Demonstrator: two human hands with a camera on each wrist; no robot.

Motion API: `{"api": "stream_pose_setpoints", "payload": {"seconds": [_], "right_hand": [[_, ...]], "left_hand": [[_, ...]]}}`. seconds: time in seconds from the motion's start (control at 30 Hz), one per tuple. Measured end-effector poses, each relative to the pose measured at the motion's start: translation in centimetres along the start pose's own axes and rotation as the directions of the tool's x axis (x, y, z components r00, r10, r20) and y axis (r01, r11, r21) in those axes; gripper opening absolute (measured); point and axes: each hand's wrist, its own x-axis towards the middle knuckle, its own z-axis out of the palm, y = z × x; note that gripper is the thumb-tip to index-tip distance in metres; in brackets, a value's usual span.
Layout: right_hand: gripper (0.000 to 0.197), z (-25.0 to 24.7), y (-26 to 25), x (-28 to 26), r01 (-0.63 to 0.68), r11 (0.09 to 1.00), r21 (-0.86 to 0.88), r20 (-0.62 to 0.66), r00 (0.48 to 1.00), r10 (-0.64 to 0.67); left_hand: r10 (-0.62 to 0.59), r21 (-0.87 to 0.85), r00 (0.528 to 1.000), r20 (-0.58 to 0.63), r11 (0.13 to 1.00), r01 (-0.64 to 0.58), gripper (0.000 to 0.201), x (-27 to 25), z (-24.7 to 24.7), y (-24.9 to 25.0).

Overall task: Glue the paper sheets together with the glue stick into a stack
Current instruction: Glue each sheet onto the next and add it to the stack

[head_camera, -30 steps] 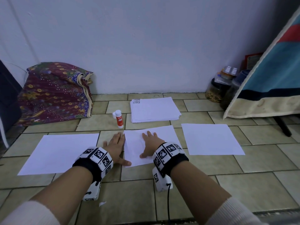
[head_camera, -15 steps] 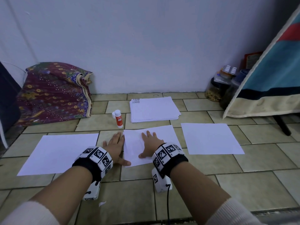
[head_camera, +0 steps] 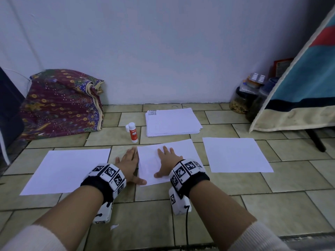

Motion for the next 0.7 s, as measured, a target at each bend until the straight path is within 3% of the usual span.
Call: {"api": "stream_pose_setpoints", "payload": {"seconds": [0.7], "right_hand": [[0.101, 0.06, -0.27, -0.33, -0.012, 0.998, 0.061, -0.051, 0.999, 0.015]], "left_hand": [[0.028, -0.073, 0.999, -0.033, 0.997, -0.030, 0.125, 0.01, 0.00, -0.32]]}}
